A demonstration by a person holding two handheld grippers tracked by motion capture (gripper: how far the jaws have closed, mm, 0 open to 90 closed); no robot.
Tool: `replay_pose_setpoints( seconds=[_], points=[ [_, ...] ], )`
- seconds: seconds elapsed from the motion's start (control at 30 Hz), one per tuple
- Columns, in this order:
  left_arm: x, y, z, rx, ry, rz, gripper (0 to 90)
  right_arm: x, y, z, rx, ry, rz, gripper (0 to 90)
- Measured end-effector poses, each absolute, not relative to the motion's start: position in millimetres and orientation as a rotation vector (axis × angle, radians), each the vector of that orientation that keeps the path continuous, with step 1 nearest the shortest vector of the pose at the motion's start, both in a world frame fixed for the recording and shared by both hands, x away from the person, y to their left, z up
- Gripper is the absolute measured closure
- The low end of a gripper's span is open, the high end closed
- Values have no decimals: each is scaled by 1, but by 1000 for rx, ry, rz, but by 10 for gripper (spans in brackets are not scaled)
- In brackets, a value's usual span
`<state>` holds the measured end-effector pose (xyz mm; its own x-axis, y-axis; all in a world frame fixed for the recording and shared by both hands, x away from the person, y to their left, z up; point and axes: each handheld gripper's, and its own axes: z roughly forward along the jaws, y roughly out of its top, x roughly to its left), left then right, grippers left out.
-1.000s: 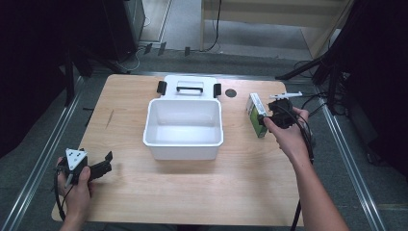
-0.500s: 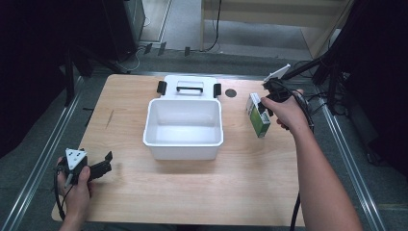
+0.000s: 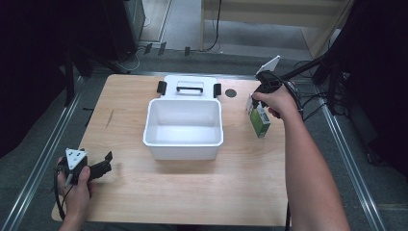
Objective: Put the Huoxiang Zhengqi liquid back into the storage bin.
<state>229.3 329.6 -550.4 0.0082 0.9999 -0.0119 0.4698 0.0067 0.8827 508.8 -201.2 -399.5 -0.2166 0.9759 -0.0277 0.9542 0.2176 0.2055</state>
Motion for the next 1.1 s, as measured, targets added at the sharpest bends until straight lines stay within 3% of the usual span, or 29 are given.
replay_pose_setpoints(
  seconds=[0.33, 0.57, 1.1],
  points=[
    [229, 330, -550, 1556, 1555, 918, 51, 520, -206, -424, 1957, 2343, 142, 537],
    [229, 330, -550, 1554, 1557, 916, 52, 523, -205, -440, 1970, 2331, 171, 621],
    [229, 330, -550, 1552, 1564, 917, 52, 490, -220, -420, 1806, 2253, 528, 649]
  ],
)
